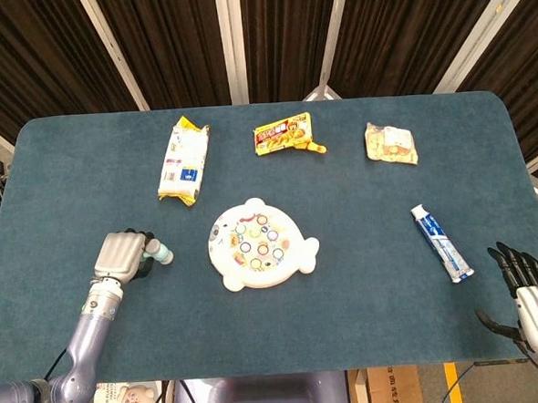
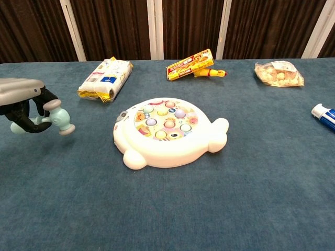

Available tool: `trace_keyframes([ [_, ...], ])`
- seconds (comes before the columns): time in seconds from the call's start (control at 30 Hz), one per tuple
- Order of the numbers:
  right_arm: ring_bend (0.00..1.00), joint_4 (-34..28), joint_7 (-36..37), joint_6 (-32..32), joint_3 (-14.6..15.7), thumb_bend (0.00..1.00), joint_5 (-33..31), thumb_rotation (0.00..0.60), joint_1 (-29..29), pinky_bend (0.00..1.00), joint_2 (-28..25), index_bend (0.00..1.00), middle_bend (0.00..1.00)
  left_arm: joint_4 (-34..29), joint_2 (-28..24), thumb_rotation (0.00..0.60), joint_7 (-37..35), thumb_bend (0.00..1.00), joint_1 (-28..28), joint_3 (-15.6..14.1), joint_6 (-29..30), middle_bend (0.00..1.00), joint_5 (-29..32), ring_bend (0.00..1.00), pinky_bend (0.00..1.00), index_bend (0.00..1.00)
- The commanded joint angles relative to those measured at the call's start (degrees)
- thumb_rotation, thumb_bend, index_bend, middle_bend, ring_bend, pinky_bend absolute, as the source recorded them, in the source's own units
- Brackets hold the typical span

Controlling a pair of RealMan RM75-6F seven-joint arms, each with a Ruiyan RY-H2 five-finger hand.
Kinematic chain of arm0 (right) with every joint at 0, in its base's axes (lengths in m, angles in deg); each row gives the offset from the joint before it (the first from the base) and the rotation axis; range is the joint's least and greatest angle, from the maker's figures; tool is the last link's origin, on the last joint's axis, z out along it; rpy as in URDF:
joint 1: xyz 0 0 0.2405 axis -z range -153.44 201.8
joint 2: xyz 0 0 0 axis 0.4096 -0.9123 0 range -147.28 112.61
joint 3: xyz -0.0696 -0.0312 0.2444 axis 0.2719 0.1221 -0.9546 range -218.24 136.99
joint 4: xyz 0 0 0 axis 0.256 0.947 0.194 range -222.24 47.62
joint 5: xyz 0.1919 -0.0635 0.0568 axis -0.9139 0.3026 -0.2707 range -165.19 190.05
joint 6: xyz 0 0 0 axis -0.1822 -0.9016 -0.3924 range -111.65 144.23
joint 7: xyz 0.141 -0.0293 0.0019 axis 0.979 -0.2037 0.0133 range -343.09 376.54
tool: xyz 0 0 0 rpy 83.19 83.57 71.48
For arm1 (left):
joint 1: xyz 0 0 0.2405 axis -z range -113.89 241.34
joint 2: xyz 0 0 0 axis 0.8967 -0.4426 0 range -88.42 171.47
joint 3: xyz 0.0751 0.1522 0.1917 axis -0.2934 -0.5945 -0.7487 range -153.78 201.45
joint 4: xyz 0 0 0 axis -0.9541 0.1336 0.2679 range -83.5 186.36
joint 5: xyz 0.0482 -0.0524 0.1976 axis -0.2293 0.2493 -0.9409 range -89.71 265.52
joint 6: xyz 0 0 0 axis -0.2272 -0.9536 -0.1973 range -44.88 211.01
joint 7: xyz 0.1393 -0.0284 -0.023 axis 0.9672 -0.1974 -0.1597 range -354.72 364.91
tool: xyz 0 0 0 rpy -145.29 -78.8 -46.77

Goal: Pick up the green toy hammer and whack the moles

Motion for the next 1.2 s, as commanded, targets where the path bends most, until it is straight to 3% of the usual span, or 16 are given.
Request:
trace_keyframes([
  [0.03, 0.00, -0.01, 0.07, 0.04, -0.03, 0.25, -0.11, 0.600, 0.00, 0.00, 0.00, 0.00, 0.00, -0.96, -0.49, 0.600, 0.30, 0.77, 0.69, 0.70, -0.09, 0.49, -0.13, 0.36, 0.48, 0.61],
  [0.4, 0.00, -0.14, 0.51, 0.59, -0.49, 0.25, -1.24, 0.600, -0.17, 0.00, 0.12, 0.00, 0.00, -2.81, -1.07, 0.600, 5.71, 0.77, 6.91, 5.19, -2.44, 0.50, 3.73, 0.37, 0.49, 0.61],
  [0.73, 0.00, -0.31, 1.00, 1.77, -0.98, 0.25, -2.68, 0.600, -0.58, 0.00, 0.21, 0.00, 0.00, -1.86, 1.00, 0.600, 14.15, 0.77, 16.73, 9.86, -4.95, 0.51, 13.37, 0.37, 0.49, 0.62],
  [1.03, 0.00, -0.34, 1.57, 2.51, -1.40, 0.25, -3.86, 0.600, -0.77, 0.00, 0.15, 0.00, 0.00, 2.06, 5.35, 0.600, 17.71, 0.77, 23.09, 11.33, -5.51, 0.51, 20.23, 0.37, 0.49, 0.62],
  [1.2, 0.00, -0.23, 1.69, 2.85, -1.60, 0.25, -4.27, 0.600, -0.92, 0.00, 0.20, 0.00, 0.00, 4.06, 7.11, 0.600, 19.47, 0.77, 25.73, 10.75, -6.14, 0.51, 22.69, 0.37, 0.49, 0.61],
])
